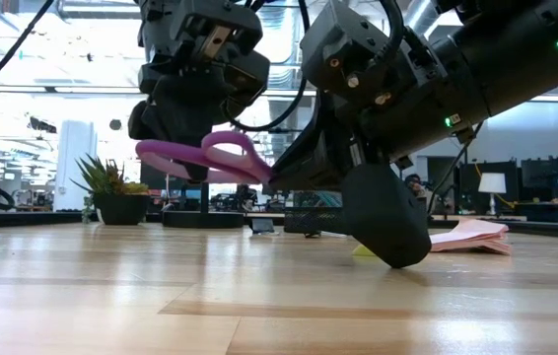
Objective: Pick and place office supplies into organizer
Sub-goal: Put the purple scissors into the black desk organizer
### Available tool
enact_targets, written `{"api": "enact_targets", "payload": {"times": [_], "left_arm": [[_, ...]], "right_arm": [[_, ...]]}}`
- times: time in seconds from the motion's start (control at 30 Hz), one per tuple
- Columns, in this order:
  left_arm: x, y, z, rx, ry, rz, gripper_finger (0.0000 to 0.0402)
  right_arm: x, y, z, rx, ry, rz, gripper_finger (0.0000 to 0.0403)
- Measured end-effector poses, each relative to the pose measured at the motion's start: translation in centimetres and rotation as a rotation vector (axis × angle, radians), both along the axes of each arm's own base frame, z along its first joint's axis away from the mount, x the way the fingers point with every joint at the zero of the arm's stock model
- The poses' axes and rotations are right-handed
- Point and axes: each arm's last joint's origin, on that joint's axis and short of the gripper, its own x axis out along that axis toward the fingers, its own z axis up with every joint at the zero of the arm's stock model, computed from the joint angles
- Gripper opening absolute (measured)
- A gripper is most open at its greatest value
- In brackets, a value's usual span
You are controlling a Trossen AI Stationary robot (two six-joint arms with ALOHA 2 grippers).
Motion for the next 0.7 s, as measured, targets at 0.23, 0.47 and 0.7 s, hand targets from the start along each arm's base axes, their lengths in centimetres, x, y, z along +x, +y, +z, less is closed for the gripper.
{"api": "enact_targets", "payload": {"times": [0.23,0.47,0.7], "left_arm": [[0.09,-0.04,0.03,-0.004,-0.011,-0.015,0.0003],[0.18,-0.08,0.07,-0.013,-0.02,-0.018,0.0003],[0.17,-0.13,0.07,-0.023,-0.018,-0.023,0.0003]], "right_arm": [[0.03,-0.02,0.02,-0.014,0.007,0.006,0.006],[0.2,-0.37,0.02,-0.012,0.006,-0.003,0.0063],[0.09,-0.17,0.0,-0.015,0.008,0.002,0.002]]}}
